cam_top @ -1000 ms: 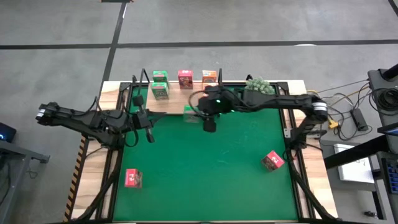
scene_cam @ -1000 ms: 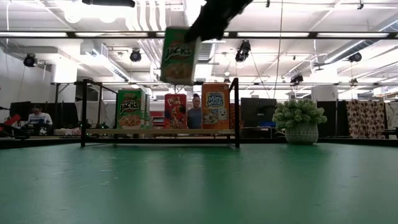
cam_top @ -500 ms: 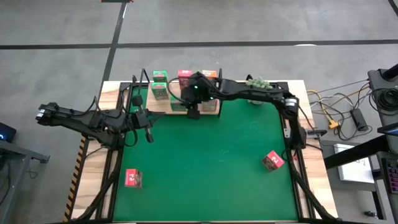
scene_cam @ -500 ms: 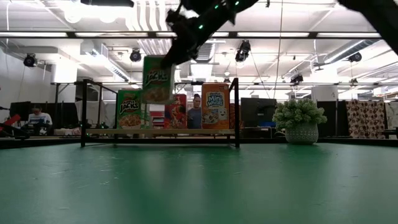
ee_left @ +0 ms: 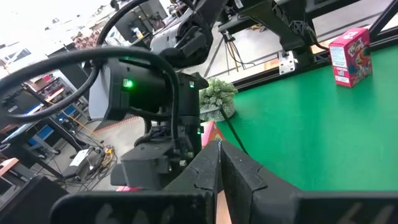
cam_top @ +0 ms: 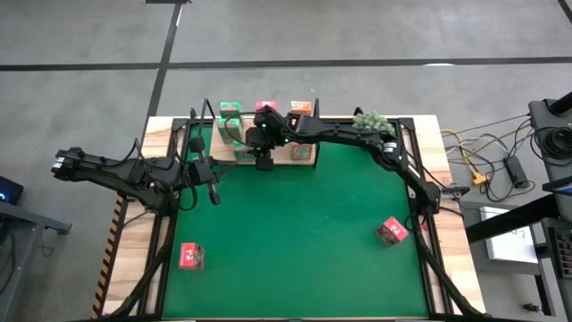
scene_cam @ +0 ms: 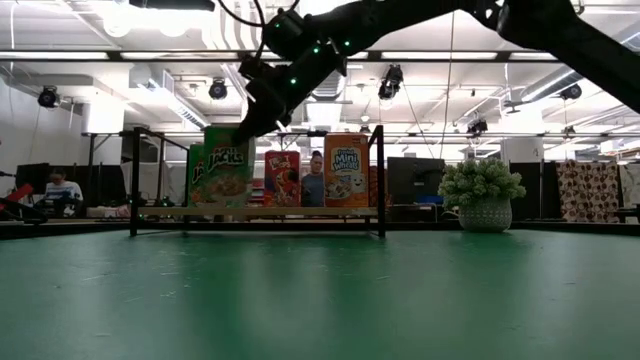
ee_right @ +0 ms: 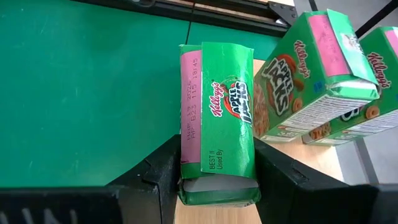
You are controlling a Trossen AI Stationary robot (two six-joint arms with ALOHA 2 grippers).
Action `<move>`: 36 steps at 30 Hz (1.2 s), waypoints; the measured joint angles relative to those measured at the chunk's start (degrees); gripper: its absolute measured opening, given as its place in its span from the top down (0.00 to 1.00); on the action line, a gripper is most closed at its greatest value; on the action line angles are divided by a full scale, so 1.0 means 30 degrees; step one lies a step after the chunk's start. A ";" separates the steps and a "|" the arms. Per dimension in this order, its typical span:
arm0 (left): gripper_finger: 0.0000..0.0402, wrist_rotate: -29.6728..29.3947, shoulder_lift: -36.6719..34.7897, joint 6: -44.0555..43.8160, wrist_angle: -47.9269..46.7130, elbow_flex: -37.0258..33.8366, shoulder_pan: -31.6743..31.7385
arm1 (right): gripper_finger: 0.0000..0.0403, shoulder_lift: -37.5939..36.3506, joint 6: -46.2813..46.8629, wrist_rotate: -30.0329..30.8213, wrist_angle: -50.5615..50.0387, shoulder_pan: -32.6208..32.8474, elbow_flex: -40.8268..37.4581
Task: Stack cereal on shelf
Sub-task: Put the green cereal box aligned with the other green cereal box on the shelf
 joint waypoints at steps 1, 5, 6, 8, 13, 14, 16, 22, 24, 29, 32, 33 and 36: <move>1.00 -0.0002 0.0011 0.0000 0.0010 0.0000 0.0000 | 0.63 0.0026 0.0000 -0.0006 0.0030 -0.0039 0.0043; 1.00 0.0006 0.0025 0.0000 0.0015 0.0000 0.0000 | 0.63 0.0145 -0.0044 0.0002 0.0123 -0.0153 0.0029; 1.00 0.0006 0.0025 0.0000 0.0007 0.0000 0.0000 | 0.63 0.0215 -0.0057 0.0002 0.0087 -0.0169 0.0027; 1.00 0.0006 0.0025 0.0000 0.0022 0.0000 0.0000 | 0.63 0.0346 -0.0049 0.0002 0.0119 -0.0234 0.0009; 1.00 0.0006 0.0033 -0.0001 0.0022 0.0000 0.0000 | 0.62 0.0484 0.0029 -0.0013 0.0215 -0.0440 0.0005; 1.00 0.0006 0.0040 0.0000 0.0029 0.0000 0.0000 | 0.62 0.0485 0.0036 -0.0028 0.0189 -0.0463 -0.0007; 1.00 0.0006 0.0040 -0.0003 0.0019 0.0000 0.0000 | 0.59 0.0485 0.0033 0.0002 0.0215 -0.0503 -0.0038; 1.00 0.0006 0.0047 -0.0004 0.0029 0.0000 0.0000 | 0.48 0.0551 0.0032 0.0028 0.0024 -0.0584 -0.0060; 1.00 0.0006 0.0047 0.0000 0.0029 0.0000 0.0000 | 0.44 0.0551 0.0020 0.0023 0.0075 -0.0584 -0.0060; 1.00 0.0013 0.0047 0.0000 0.0029 0.0000 0.0000 | 0.37 0.0551 -0.0086 0.0022 0.0082 -0.0577 -0.0060; 1.00 0.0009 0.0047 -0.0004 0.0025 0.0000 0.0000 | 0.35 0.0506 -0.0091 0.0031 0.0038 -0.0584 -0.0060; 1.00 0.0006 0.0048 -0.0007 0.0022 0.0000 0.0000 | 0.34 0.0422 -0.0091 0.0040 -0.0063 -0.0584 -0.0062; 1.00 0.0013 0.0103 -0.0100 0.0022 0.0000 0.0000 | 0.34 -0.0059 -0.0109 0.0053 -0.0359 -0.0556 -0.0075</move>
